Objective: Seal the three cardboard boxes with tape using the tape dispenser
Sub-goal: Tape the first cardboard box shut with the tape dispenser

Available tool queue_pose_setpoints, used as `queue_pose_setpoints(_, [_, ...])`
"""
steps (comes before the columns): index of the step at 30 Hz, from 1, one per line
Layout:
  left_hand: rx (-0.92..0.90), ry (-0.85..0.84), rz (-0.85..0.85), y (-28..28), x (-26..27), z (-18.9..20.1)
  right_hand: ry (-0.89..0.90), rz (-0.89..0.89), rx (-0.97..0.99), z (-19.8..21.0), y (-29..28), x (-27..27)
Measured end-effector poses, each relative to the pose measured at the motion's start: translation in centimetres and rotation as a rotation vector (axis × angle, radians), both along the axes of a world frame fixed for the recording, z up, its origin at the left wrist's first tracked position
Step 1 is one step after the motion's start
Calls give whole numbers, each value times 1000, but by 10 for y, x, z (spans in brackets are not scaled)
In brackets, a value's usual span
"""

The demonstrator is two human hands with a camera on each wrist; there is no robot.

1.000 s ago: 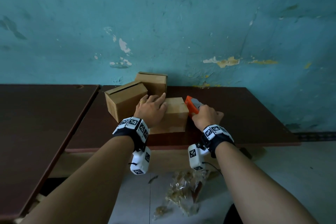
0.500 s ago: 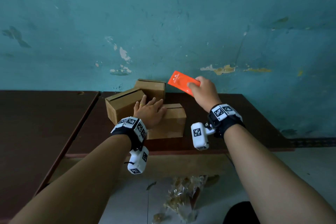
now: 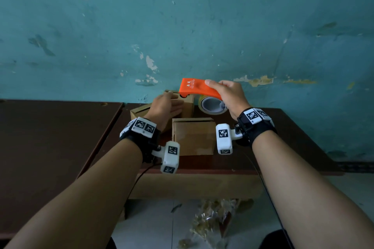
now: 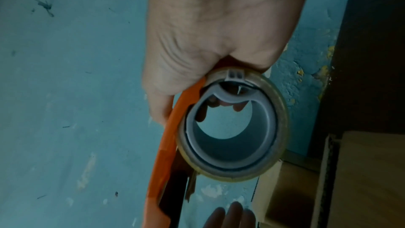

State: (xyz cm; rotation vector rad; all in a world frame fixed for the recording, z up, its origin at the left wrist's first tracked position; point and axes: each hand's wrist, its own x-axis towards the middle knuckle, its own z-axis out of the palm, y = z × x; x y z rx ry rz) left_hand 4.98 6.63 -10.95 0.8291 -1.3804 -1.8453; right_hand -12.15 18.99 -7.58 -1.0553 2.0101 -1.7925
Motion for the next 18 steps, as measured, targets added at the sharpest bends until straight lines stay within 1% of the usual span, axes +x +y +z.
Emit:
queue_pose_setpoints(2, [99,107,-44,2,2,4,12,28,5,0,-2,2])
queue_pose_setpoints(4, [117,153,-66,2,5,5,24,44,7,-1,-3,3])
queue_pose_setpoints(6, [92,152,-74,1,7,3,25,55,17,-4,-4,3])
queue_pose_setpoints(9, [104,172,-85,-1,11,-6,30,67,43,-8,-5,3])
queue_pose_setpoints(13, [123,164,-18,-7,20,-16,51,102,94,-10,-9,4])
queue_pose_setpoints(18, [139,130,5,-9,27,-20,90,128,173,-12,-16,4])
